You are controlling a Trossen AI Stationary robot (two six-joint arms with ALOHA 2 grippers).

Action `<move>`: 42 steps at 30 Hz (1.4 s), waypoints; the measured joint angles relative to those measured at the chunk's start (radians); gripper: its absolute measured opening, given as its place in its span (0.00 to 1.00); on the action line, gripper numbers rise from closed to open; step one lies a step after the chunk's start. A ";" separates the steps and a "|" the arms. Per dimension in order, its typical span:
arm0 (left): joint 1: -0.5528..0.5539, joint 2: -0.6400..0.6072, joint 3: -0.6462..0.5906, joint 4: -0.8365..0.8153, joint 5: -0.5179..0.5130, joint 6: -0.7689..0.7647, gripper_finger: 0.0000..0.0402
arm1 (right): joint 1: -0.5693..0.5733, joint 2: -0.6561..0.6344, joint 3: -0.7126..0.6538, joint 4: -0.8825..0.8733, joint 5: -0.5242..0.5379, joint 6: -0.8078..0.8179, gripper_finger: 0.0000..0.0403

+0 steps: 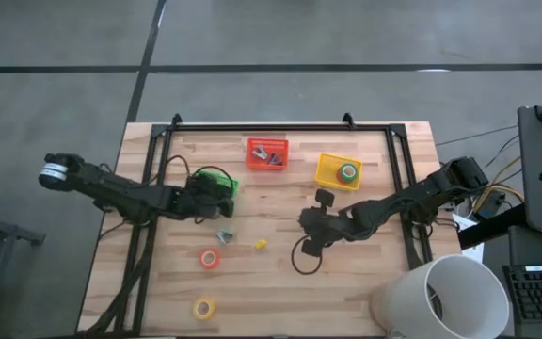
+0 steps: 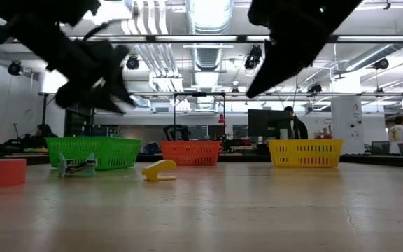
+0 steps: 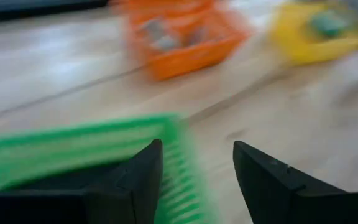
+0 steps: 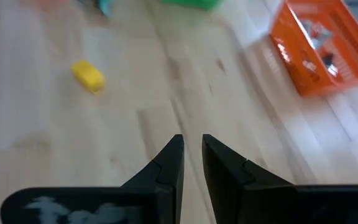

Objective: Pick and place Stapler, Stapler remover, tape
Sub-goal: Put the yellow stapler into the green basket

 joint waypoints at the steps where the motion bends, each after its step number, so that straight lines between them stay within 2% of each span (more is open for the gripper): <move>1: -0.010 0.000 0.004 0.069 0.008 0.048 0.49 | 0.000 0.000 0.004 0.020 -0.017 -0.008 0.13; 4: -0.051 0.004 0.011 0.266 0.048 0.201 0.49 | -0.001 0.000 0.008 0.100 -0.086 -0.058 0.13; 7: -0.097 0.019 0.029 0.353 0.059 0.276 0.49 | -0.001 0.000 0.008 0.209 -0.165 -0.115 0.13; 11: -0.135 0.078 0.069 0.357 0.059 0.284 0.49 | 0.000 -0.001 0.008 0.288 -0.225 -0.149 0.13; 16: -0.172 0.216 0.148 0.361 0.060 0.301 0.49 | 0.000 -0.006 0.016 0.251 -0.246 -0.178 0.13; 22: -0.219 0.374 0.274 0.341 0.096 0.316 0.49 | 0.012 -0.034 0.014 0.234 -0.424 -0.141 0.13; 31: -0.279 0.509 0.415 0.278 0.126 0.311 0.49 | 0.038 -0.076 0.011 0.230 -0.429 -0.159 0.13; 42: -0.322 0.550 0.424 0.269 0.125 0.283 0.49 | 0.058 -0.091 0.010 0.239 -0.429 -0.139 0.13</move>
